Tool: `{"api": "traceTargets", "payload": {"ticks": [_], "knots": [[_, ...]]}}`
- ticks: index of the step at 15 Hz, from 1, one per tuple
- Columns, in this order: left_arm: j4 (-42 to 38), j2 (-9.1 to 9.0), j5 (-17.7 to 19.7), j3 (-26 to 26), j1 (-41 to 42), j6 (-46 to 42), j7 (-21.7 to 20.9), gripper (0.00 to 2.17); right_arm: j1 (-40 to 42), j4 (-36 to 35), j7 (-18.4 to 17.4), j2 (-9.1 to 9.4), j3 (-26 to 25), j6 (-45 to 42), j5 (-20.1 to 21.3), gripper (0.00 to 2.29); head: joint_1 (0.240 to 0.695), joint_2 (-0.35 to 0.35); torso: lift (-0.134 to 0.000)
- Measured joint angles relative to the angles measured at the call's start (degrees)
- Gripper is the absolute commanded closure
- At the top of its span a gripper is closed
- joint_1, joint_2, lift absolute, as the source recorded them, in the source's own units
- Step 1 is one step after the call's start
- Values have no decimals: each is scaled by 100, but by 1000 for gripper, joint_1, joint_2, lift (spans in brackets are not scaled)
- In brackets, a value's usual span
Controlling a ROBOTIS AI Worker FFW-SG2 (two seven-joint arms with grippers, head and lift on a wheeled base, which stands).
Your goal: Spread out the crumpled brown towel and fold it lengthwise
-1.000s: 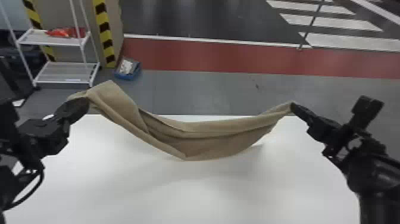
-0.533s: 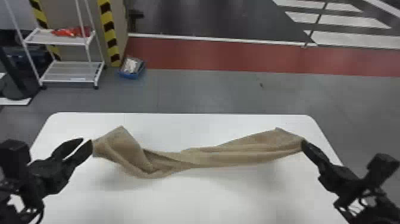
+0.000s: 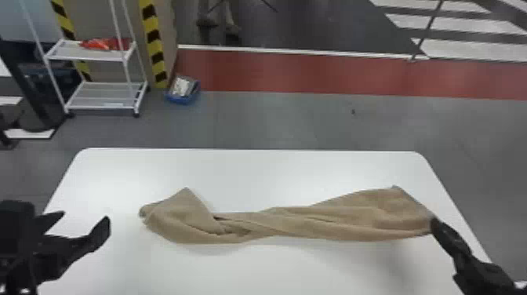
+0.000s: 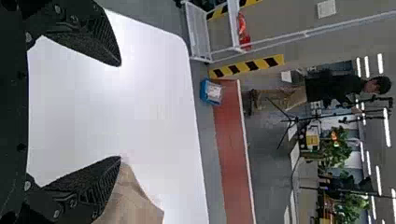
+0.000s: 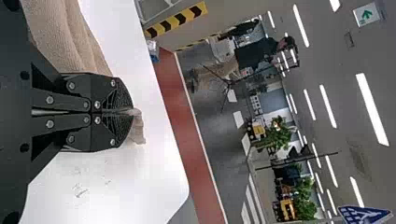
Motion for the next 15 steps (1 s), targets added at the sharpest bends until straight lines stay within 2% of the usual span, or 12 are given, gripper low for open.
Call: {"api": "traceTargets", "payload": {"ticks": [1, 5, 7, 8, 9, 10, 12, 15], "knots": [[-101, -45, 91, -92, 26, 102, 12, 39, 22, 18, 5, 50, 13, -94, 2, 1953, 695, -131, 0], [-39, -376, 173, -878, -327, 170, 270, 46, 156, 46, -4, 205, 167, -546, 92, 1953, 695, -213, 0], [310, -496, 157, -1195, -663, 166, 397, 299, 226, 37, -5, 218, 214, -702, 95, 1953, 695, -252, 0], [561, -535, 146, -1283, -849, 198, 425, 333, 273, 11, -5, 219, 229, -790, 90, 1953, 695, -257, 0], [812, -551, 128, -1345, -1021, 297, 490, 400, 310, -9, -5, 219, 234, -864, 90, 1953, 695, -257, 0], [1011, -556, 106, -1380, -1155, 430, 537, 623, 328, -18, -3, 219, 234, -909, 90, 1953, 695, -254, 0], [1481, -550, 84, -1407, -1450, 740, 554, 633, 344, -27, 5, 219, 231, -986, 94, 1953, 695, -242, 0], [2166, -506, 19, -1403, -1825, 637, 633, 630, 401, -109, 5, 219, 312, -1037, 98, 1953, 695, -209, 0]]}}
